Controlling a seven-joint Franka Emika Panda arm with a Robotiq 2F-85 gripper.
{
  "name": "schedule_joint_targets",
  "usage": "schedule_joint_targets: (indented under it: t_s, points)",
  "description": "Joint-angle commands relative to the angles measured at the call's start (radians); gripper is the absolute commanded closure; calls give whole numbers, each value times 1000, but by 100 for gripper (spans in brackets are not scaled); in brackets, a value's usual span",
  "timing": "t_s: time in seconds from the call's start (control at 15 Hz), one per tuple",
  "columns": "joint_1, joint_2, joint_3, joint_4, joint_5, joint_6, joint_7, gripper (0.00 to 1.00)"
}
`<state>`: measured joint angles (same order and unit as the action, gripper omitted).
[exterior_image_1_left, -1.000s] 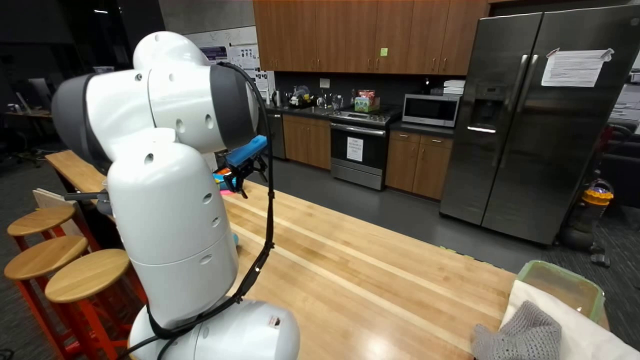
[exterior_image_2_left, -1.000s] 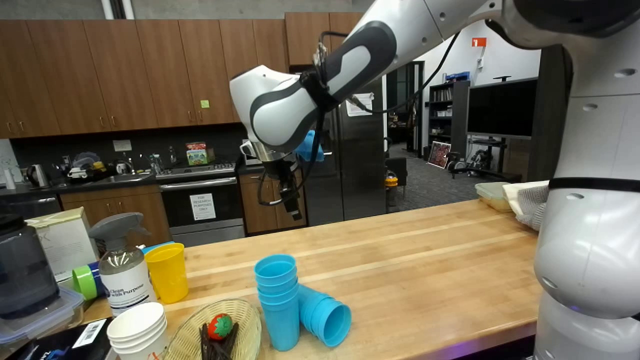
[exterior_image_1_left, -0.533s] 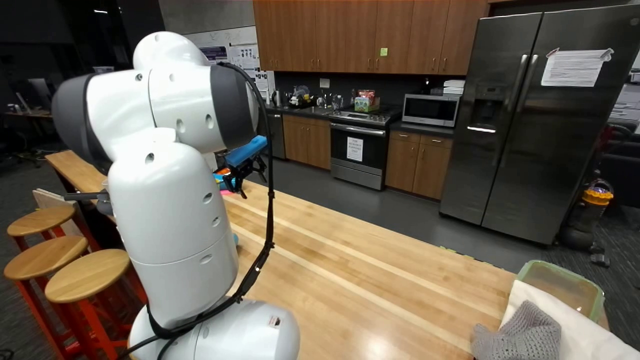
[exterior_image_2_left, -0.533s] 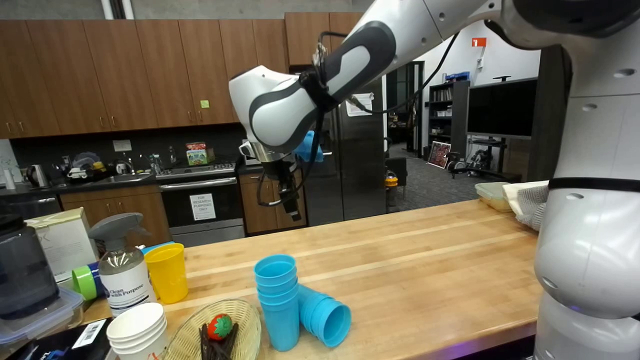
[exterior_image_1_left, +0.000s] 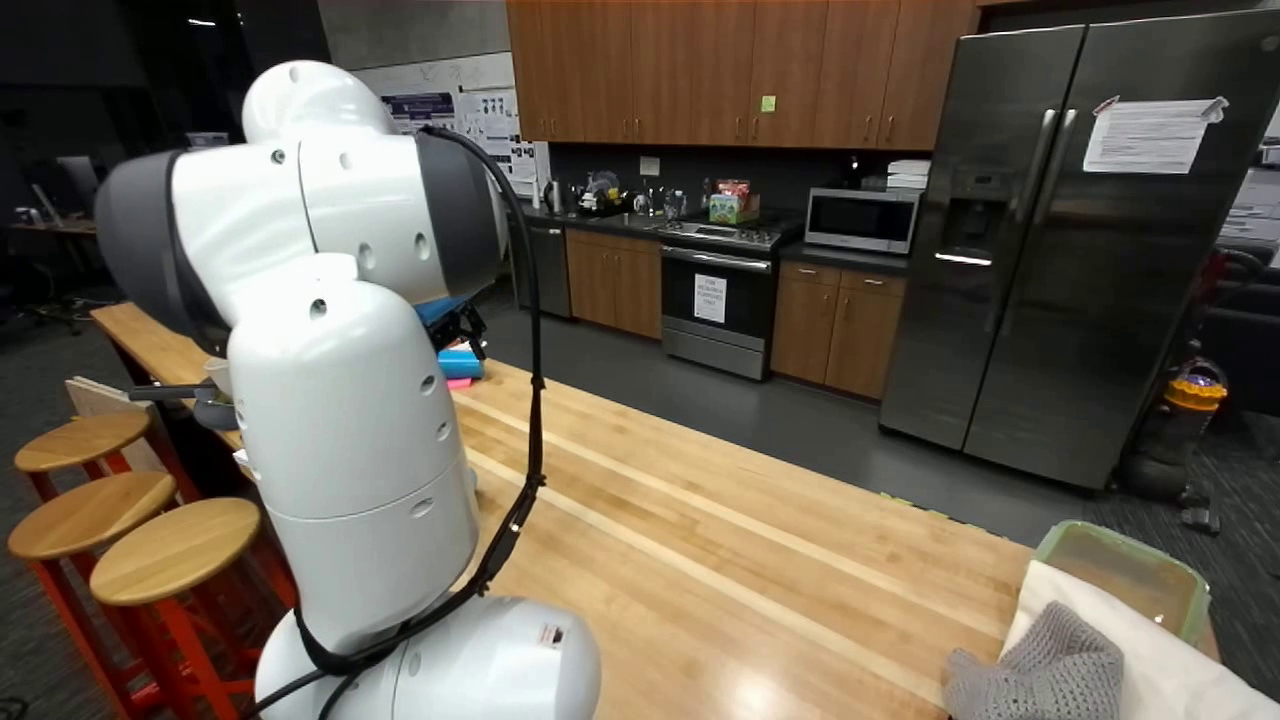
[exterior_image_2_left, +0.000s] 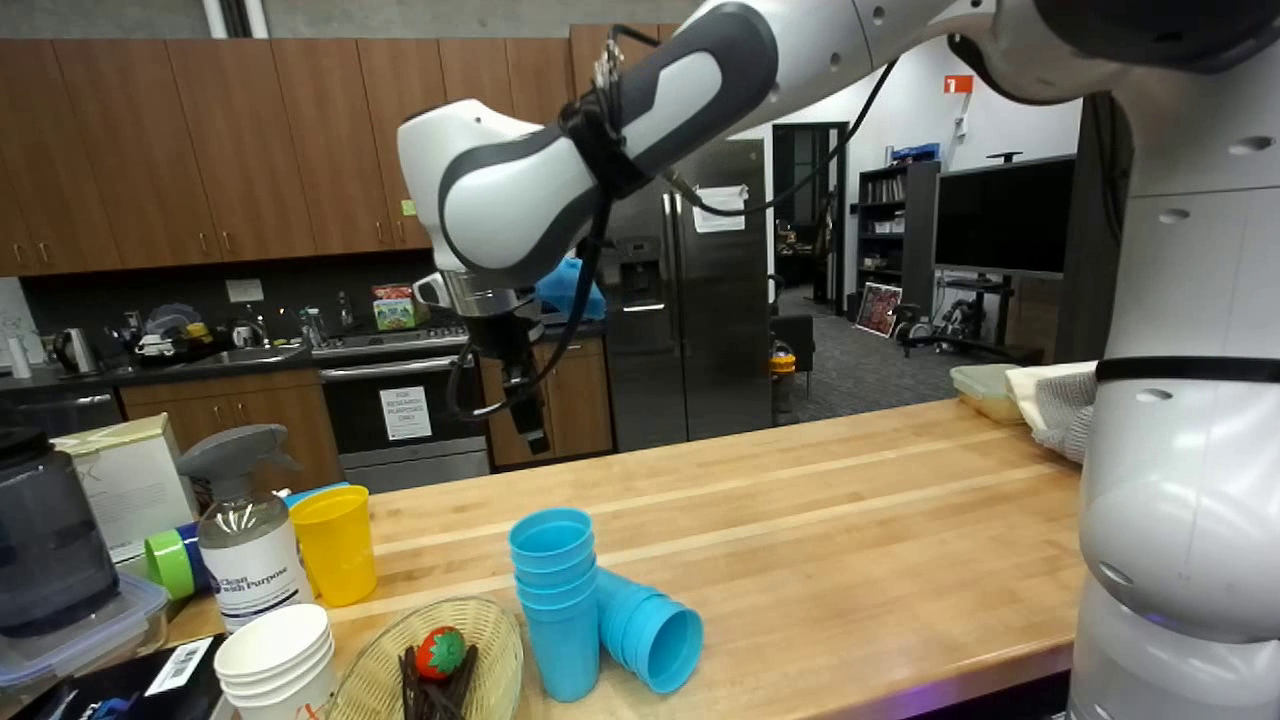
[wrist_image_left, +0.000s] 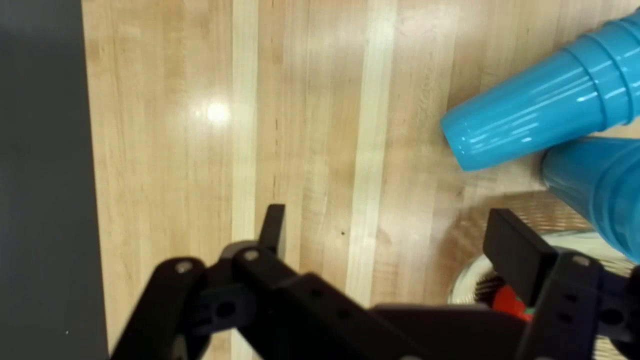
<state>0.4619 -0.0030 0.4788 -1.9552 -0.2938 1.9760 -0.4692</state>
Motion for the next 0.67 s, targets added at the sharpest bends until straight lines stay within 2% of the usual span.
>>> schedule_joint_targets:
  t_s: [0.0,0.27,0.6]
  points:
    - [25,-3,18,53,54,-64,-34,0]
    - [34,4,26,54,103,-120,-21,0]
    - [17,39,9,7,208,-119,-26,0]
